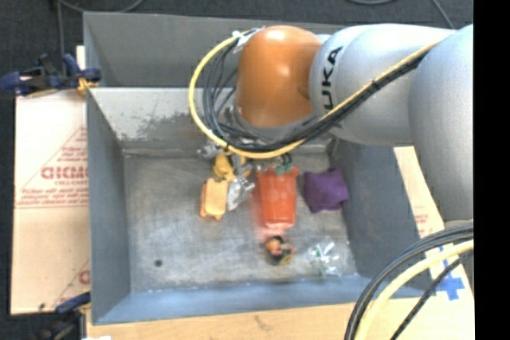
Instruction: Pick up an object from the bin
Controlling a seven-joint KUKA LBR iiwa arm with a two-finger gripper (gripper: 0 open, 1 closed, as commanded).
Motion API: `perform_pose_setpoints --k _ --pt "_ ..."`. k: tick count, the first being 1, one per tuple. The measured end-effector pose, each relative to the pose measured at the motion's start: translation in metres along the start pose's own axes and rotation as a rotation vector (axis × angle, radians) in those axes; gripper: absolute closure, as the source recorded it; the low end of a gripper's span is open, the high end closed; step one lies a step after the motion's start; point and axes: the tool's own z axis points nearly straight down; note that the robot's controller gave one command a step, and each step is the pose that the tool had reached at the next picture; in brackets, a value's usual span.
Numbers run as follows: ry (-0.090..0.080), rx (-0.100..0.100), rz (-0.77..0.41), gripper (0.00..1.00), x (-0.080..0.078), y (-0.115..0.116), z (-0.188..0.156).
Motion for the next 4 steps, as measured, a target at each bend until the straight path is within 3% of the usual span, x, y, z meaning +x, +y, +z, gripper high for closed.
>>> perform_pose_setpoints --k 1,2,3,4 --pt "-0.006 0.002 -0.18 0.0 -0.016 0.001 0.01" --pt "-0.009 0.003 -0.465 0.0 0.001 -0.019 0.055" --pt "-0.011 0.003 -0.463 1.0 -0.003 -0.016 0.046" --pt "-0.011 0.002 -0.462 1.0 -0.003 -0.016 0.046"
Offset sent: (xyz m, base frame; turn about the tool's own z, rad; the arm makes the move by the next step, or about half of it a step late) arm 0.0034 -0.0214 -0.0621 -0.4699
